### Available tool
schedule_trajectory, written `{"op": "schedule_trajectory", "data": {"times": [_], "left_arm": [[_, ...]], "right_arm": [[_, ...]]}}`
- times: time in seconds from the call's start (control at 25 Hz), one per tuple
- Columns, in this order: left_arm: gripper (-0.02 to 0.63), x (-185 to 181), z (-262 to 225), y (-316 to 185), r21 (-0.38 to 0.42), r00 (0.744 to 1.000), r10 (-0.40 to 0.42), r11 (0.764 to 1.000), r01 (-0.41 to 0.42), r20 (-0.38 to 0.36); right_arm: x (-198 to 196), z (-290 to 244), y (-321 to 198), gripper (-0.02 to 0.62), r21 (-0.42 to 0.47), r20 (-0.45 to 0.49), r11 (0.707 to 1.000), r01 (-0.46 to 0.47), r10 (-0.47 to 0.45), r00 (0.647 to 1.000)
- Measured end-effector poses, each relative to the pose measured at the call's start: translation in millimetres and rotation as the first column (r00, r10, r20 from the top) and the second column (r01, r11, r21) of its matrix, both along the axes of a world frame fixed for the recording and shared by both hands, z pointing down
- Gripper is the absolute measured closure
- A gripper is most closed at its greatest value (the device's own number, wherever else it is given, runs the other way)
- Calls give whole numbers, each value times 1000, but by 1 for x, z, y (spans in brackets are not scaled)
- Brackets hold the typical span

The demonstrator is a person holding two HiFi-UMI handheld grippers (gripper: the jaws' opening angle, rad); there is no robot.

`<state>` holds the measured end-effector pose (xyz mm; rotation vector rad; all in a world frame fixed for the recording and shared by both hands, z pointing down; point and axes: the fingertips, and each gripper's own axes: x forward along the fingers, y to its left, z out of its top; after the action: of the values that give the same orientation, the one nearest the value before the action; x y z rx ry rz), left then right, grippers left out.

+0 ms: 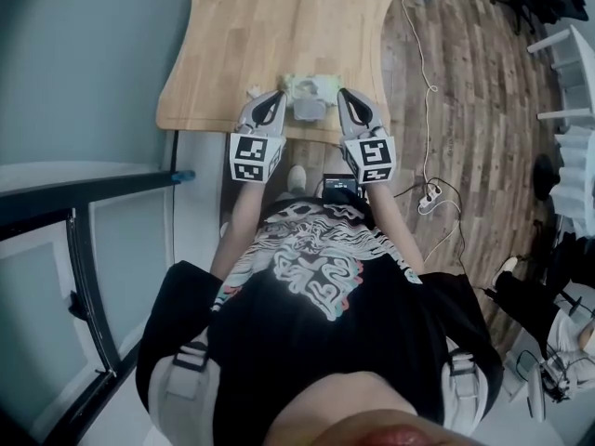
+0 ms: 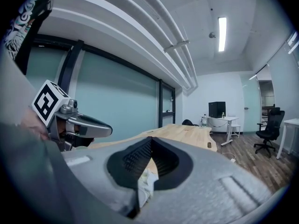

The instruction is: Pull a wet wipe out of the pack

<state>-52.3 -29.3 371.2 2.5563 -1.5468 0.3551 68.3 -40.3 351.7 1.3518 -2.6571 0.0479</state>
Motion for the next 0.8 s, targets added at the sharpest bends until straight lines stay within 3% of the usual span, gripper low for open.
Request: {"op": "schedule_trajectory", "data": {"times": [0.8], "left_arm": [[617,12,6,-11,-15,994,-100,995,101,51]], "right_arm": [[33,5,-14,597,-11,31,1000,24,-24,999]]}}
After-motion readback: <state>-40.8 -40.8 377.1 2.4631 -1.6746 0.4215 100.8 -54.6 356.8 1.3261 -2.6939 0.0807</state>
